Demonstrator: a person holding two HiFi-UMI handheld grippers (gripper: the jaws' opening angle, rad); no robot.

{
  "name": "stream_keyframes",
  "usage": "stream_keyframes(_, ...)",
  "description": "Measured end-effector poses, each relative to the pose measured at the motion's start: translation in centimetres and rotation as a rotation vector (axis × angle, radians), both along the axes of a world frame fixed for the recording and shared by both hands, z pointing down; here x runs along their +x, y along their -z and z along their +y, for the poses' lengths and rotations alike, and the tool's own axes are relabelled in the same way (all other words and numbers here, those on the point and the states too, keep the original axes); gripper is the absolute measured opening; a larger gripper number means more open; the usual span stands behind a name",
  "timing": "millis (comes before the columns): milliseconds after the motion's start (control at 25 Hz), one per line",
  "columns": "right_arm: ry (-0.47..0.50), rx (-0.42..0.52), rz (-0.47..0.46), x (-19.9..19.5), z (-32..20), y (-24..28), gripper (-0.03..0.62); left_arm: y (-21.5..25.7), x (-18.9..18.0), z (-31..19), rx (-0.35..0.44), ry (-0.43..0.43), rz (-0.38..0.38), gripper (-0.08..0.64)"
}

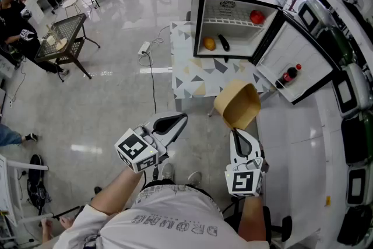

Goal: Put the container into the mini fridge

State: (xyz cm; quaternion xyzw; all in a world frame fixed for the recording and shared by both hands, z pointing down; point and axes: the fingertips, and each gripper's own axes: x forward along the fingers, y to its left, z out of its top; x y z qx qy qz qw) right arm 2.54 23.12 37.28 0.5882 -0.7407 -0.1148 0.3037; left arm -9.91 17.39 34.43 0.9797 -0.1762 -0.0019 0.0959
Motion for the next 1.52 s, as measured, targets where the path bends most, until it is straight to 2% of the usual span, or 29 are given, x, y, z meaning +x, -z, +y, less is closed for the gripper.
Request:
stream_keyframes(960,0.076,0.037,-0.013,5.5,1.2,-0.1,0.006,-0.3,5.5,2.0,0.026,0.061,-0.008,0.006)
stream_keyframes(1520,0.111,0.030,-0.001,7.7,-2.7,-1.1,0.006,-1.6,7.2,-1.6,0.017,0.094,-0.006,0.006)
